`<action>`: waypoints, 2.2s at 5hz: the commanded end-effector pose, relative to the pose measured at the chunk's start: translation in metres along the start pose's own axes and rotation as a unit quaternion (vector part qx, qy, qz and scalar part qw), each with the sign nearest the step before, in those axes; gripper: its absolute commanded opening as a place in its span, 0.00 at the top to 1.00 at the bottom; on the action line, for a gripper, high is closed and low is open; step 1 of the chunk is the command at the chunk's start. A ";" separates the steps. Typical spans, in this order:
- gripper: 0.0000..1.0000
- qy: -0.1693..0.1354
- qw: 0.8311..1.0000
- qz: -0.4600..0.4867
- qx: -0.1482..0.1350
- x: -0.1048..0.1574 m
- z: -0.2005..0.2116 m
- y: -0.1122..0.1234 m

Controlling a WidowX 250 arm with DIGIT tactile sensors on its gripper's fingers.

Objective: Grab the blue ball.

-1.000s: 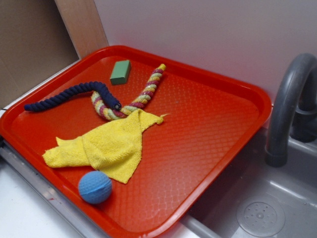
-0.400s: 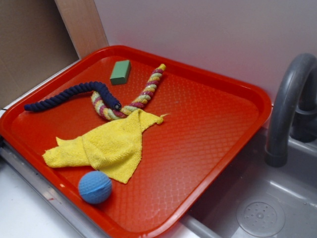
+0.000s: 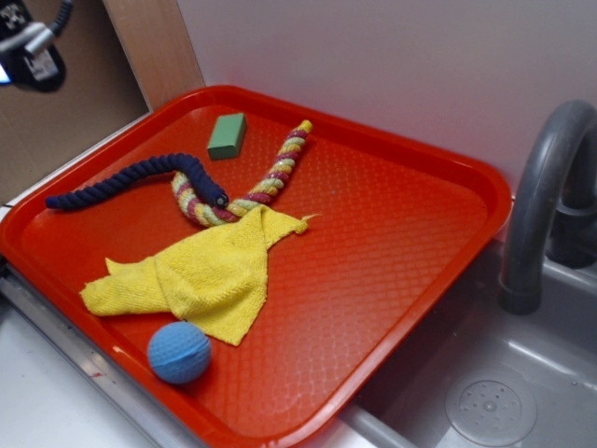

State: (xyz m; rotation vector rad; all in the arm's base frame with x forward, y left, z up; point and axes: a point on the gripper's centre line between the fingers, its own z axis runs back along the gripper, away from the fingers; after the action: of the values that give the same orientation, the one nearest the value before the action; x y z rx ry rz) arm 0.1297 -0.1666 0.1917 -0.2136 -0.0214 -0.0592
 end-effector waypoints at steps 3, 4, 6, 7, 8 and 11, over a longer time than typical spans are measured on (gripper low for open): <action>0.00 0.055 0.998 0.017 0.024 -0.035 -0.091 -0.077; 0.00 0.070 0.997 0.003 0.044 -0.029 -0.117 -0.077; 0.00 0.071 0.997 -0.032 -0.007 -0.031 -0.150 -0.088; 0.00 0.080 0.995 -0.063 0.002 -0.039 -0.162 -0.097; 0.00 0.094 0.993 -0.067 0.022 -0.046 -0.168 -0.100; 1.00 -0.007 0.998 -0.058 -0.019 -0.021 -0.097 -0.075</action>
State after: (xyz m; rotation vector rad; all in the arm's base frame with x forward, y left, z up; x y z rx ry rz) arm 0.1043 -0.2581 0.1015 -0.2155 -0.0210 -0.1963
